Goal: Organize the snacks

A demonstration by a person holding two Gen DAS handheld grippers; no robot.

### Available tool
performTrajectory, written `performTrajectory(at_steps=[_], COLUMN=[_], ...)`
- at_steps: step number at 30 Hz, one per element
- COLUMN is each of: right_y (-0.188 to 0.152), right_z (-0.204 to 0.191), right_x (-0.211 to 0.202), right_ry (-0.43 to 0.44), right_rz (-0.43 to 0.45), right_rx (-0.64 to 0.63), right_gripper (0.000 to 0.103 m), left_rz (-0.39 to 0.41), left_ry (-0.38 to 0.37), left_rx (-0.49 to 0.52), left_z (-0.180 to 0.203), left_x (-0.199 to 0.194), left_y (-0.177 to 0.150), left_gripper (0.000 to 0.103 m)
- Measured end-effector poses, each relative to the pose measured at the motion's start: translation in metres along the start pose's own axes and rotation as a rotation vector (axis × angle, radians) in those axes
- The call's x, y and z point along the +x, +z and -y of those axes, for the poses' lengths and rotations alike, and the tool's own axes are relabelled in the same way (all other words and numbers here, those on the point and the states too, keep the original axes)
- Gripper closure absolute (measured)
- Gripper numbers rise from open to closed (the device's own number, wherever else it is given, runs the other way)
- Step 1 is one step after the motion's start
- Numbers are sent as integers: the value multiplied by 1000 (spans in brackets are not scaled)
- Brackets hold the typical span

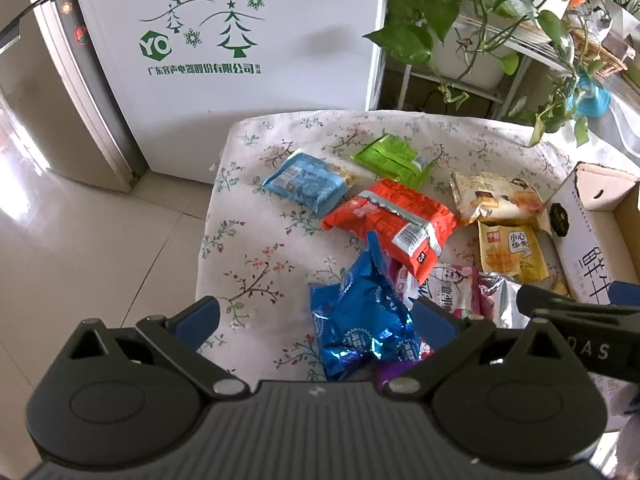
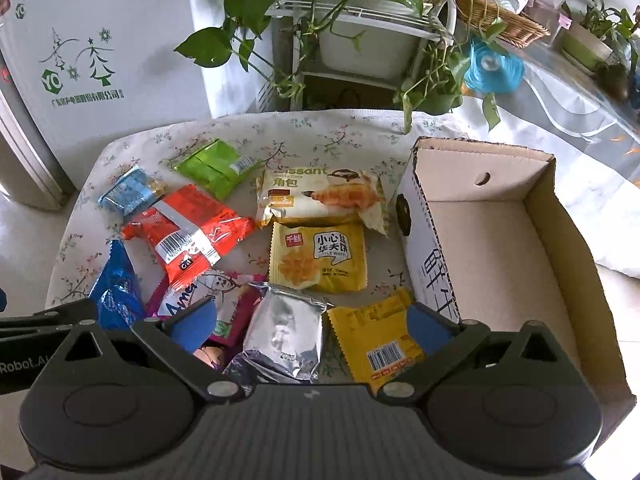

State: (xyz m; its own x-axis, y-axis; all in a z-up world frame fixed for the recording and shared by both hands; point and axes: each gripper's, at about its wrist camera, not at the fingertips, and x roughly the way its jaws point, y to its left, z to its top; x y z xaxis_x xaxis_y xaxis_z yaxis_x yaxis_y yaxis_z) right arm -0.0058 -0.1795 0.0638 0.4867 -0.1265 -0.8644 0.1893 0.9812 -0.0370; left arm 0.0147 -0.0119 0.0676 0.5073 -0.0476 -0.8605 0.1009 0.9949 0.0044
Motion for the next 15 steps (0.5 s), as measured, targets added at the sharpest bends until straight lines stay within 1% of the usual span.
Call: performTrajectory(at_steps=[15], right_y=[-1], right_z=[0], right_x=[4], right_ry=[-12], right_rz=[-16], right_rx=[-2], right_gripper=[0], left_rz=[-16], left_ry=[8], left_rx=[-8], left_z=[2], left_x=[4], left_y=[-1], left_gripper=[2])
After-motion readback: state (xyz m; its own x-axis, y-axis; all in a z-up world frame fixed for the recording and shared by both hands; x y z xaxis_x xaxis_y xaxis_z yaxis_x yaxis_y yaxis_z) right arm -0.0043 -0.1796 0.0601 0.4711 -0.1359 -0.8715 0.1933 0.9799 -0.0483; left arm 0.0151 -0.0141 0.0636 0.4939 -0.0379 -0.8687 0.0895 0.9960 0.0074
